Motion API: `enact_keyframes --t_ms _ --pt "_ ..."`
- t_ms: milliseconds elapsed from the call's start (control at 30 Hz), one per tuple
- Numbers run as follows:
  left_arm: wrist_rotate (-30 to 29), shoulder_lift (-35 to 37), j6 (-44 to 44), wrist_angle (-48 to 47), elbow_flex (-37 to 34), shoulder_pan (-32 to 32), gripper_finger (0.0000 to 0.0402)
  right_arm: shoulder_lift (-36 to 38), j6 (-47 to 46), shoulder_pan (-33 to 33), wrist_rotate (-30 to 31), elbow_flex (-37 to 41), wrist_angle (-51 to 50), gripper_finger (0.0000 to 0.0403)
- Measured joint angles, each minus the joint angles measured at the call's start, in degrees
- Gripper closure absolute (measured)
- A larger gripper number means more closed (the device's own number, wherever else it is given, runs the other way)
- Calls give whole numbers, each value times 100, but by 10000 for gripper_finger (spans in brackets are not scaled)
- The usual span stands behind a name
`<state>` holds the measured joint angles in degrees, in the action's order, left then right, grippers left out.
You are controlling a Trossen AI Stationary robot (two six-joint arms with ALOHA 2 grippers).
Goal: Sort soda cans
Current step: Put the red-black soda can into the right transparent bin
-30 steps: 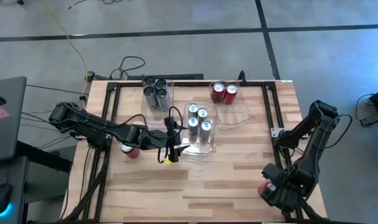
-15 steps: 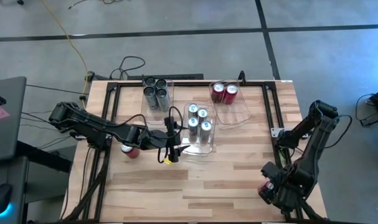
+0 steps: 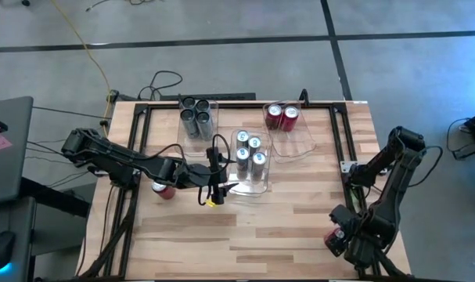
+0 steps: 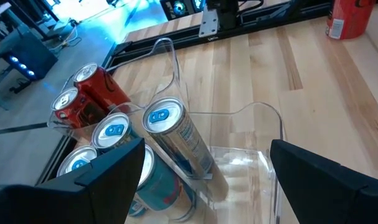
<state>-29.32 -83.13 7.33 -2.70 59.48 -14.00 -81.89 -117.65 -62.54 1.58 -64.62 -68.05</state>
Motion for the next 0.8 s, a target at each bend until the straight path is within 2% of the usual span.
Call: enact_keyframes --t_ms 233,467,667,800 --pt "-2 0 18 -7 0 0 61 -154 103 2 -106 94 248 72" --pt "-4 0 35 -11 0 0 61 -190 261 81 -293 98 365 81" --pt "-4 0 37 -15 0 0 61 -194 266 80 -300 101 370 111" --pt "-4 0 37 -40 0 0 61 -198 263 63 -270 109 434 101"
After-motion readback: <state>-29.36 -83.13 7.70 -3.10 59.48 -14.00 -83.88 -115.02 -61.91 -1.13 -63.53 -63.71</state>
